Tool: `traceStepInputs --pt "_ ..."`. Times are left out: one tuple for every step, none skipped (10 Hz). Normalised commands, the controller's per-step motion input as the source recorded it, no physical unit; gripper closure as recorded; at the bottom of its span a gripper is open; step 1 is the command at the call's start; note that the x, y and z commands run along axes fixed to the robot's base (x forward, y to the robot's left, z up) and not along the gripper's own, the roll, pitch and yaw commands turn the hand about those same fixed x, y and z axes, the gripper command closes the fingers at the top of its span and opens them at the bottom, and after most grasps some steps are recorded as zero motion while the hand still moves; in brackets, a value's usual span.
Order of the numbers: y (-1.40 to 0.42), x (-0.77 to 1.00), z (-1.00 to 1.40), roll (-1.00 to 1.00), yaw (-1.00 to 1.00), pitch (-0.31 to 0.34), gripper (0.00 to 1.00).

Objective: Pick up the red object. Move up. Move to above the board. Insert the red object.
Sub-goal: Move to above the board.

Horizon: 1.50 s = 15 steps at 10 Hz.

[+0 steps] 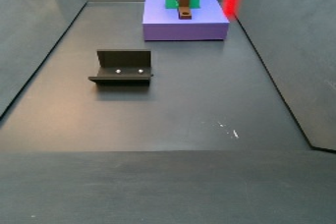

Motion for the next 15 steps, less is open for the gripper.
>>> traceStepInputs --pt "-1.40 0.09 0.13 0.09 0.03 0.133 1.00" --pt "-1.40 0.09 0.13 0.04 0.01 0.070 1.00" --pt "-1.40 0.09 0.13 0.01 0.02 0.032 1.00" --pt "-1.40 0.09 0.13 0.00 0.02 0.022 1.00" --pt "-1.40 0.09 0.13 -0.03 0.01 0.009 1.00" --pt "-1.40 0.09 0.14 0.01 0.01 0.013 1.00" --pt "-1.40 0.09 0.14 0.01 0.01 0.023 1.00" --pt "-1.40 0.09 0.15 -0.02 0.01 0.035 1.00" --pt "-1.40 0.10 0.16 -0.01 0.01 0.061 1.00" --pt "-1.40 0.12 0.16 0.01 0.01 0.081 1.00" --pt "-1.40 0.16 0.16 0.01 0.00 0.121 1.00" --pt "-1.40 0.22 0.17 0.01 0.01 0.149 1.00" --pt "-0.61 0.14 0.09 0.03 0.00 0.175 1.00" --pt "-0.37 0.12 0.06 0.04 0.01 0.173 1.00" --pt "-0.17 0.08 0.03 0.03 0.01 0.123 1.00"
